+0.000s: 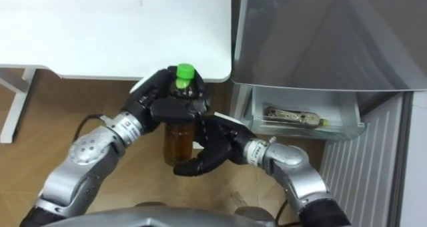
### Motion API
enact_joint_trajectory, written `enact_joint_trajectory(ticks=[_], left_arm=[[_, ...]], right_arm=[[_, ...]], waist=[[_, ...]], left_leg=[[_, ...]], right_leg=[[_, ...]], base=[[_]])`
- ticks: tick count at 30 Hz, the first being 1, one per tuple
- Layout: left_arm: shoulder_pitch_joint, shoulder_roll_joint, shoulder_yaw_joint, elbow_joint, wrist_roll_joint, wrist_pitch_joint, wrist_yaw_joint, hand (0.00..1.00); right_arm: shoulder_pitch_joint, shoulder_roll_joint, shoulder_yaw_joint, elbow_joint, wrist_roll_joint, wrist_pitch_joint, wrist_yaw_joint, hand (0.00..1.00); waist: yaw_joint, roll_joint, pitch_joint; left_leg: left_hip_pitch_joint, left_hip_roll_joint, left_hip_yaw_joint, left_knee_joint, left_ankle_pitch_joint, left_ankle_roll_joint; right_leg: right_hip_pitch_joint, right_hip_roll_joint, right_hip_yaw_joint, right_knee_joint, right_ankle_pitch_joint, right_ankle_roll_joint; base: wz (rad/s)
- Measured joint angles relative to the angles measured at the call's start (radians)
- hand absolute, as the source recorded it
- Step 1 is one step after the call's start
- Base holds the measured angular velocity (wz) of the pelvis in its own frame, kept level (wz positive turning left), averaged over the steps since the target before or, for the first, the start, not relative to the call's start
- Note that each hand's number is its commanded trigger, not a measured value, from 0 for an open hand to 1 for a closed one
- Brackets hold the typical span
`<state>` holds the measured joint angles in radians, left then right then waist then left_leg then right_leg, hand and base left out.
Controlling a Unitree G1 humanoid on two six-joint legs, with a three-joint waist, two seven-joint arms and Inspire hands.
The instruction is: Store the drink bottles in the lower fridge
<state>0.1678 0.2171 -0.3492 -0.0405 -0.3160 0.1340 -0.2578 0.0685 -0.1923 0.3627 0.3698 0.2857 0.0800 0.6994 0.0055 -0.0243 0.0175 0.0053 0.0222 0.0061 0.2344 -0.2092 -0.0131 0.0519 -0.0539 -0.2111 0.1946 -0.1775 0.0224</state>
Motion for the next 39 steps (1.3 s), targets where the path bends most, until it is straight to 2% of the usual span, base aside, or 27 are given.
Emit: enact_joint_trajectory(ticks=[17,19,20,21,22,32,36,39], left_arm=[[-0.001,-0.003,-0.017,0.003,-0.001,-0.019,0.002,1.0],[-0.001,-0.003,-0.018,0.003,-0.001,-0.019,0.001,1.0],[0.0,-0.003,-0.018,0.003,-0.002,-0.02,0.001,1.0],[-0.001,-0.003,-0.019,0.003,-0.002,-0.023,-0.001,1.0],[-0.001,-0.003,-0.019,0.003,-0.002,-0.026,-0.002,1.0],[-0.001,-0.004,-0.026,0.003,-0.014,-0.026,-0.034,1.0],[-0.001,-0.003,-0.028,0.005,-0.046,-0.026,-0.034,1.0],[-0.001,-0.008,-0.038,0.005,-0.055,-0.026,-0.036,1.0]], right_arm=[[0.0,-0.006,0.024,-0.023,0.028,0.01,0.003,0.0],[0.0,-0.01,0.029,-0.023,0.057,0.022,0.003,0.0],[0.001,-0.013,0.031,-0.023,0.073,0.026,0.002,0.25],[0.001,-0.016,0.031,-0.023,0.086,0.028,0.002,0.74],[0.001,-0.017,0.031,-0.023,0.098,0.03,0.002,1.0],[0.002,-0.024,0.031,-0.023,0.111,0.043,-0.003,1.0],[0.002,-0.037,0.048,-0.025,0.11,0.023,-0.003,1.0],[0.002,-0.037,0.052,-0.025,0.11,0.023,-0.004,1.0]], waist=[[0.0,0.002,-0.0015],[0.002,0.001,-0.002],[0.001,0.0,-0.0023],[0.0,0.0,-0.0025],[0.0,0.0,-0.0026],[0.001,-0.001,-0.0029],[0.001,-0.001,-0.0029],[0.001,-0.002,-0.0029]], left_leg=[[0.017,0.002,0.018,-0.013,0.0,0.0],[0.021,0.002,0.02,-0.013,0.0,0.0],[0.022,0.003,0.02,-0.013,0.0,0.0],[0.022,0.003,0.021,-0.013,0.0,0.0],[0.022,0.003,0.021,-0.013,0.0,0.0],[0.022,0.003,0.022,-0.013,0.0,0.0],[0.022,0.003,0.022,-0.013,0.0,0.0],[0.022,0.003,0.023,-0.013,0.0,0.0]], right_leg=[[-0.001,0.001,0.015,0.008,0.0,0.0],[0.0,0.001,0.015,0.009,0.0,0.0],[0.001,0.001,0.015,0.009,0.0,0.0],[0.002,0.001,0.015,0.009,0.0,0.0],[0.002,0.001,0.015,0.009,0.0,0.0],[0.001,0.001,0.014,0.009,0.0,0.0],[0.001,0.001,0.014,0.009,0.0,0.0],[0.001,0.001,0.014,0.009,0.0,0.0]], base=[[-0.03],[-0.02],[0.0],[0.0],[0.0],[0.0],[0.0],[0.0]])
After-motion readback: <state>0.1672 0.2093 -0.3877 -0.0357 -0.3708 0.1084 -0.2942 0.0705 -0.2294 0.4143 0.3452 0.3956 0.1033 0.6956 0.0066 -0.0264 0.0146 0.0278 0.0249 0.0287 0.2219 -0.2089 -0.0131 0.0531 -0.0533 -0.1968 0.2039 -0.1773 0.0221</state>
